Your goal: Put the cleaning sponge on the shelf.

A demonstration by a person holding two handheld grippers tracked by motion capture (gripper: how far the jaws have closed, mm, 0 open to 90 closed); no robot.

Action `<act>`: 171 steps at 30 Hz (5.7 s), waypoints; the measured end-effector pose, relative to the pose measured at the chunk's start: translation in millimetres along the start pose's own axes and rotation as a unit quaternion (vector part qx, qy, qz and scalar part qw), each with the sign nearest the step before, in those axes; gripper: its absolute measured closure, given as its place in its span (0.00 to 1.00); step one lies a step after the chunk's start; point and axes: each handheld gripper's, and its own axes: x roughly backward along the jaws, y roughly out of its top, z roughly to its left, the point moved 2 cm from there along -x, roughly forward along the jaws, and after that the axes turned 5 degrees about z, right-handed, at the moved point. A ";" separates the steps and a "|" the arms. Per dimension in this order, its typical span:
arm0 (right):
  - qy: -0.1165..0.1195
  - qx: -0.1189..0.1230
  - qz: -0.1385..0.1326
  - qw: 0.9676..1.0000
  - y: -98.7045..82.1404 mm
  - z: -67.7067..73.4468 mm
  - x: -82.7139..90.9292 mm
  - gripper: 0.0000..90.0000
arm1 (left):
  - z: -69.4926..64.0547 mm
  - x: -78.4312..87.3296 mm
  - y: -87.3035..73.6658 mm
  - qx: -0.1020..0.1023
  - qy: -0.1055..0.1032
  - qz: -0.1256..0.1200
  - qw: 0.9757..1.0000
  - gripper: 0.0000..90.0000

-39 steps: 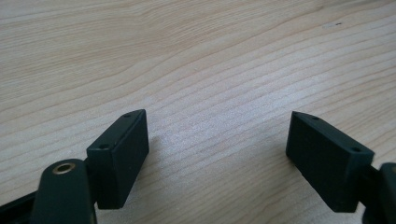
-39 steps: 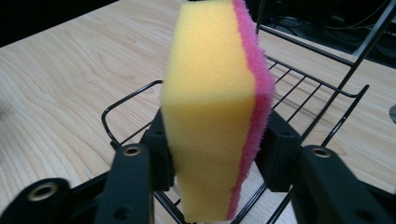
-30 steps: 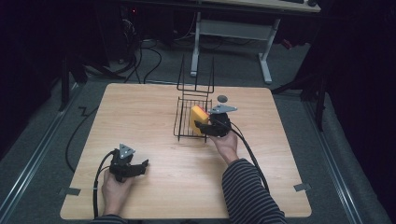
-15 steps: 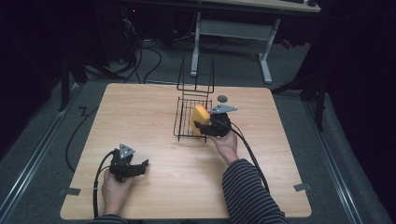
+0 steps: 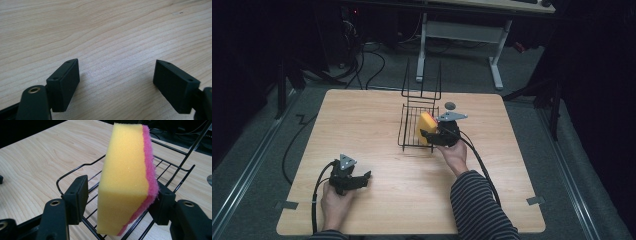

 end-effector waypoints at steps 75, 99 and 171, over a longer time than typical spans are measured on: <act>-0.049 -0.050 -0.073 0.995 -49.4 -42.2 139.5 0.38 | -0.1 -0.1 0.0 0.000 0.000 0.000 1.000 0.24; -0.055 -0.089 -0.101 0.989 -94.9 -53.0 167.5 0.39 | -0.1 -0.1 0.1 -0.001 0.000 0.000 1.000 0.24; -0.104 -0.071 0.061 0.990 -169.1 -42.8 104.2 0.41 | -0.2 -0.1 0.1 -0.001 0.000 0.000 1.000 0.24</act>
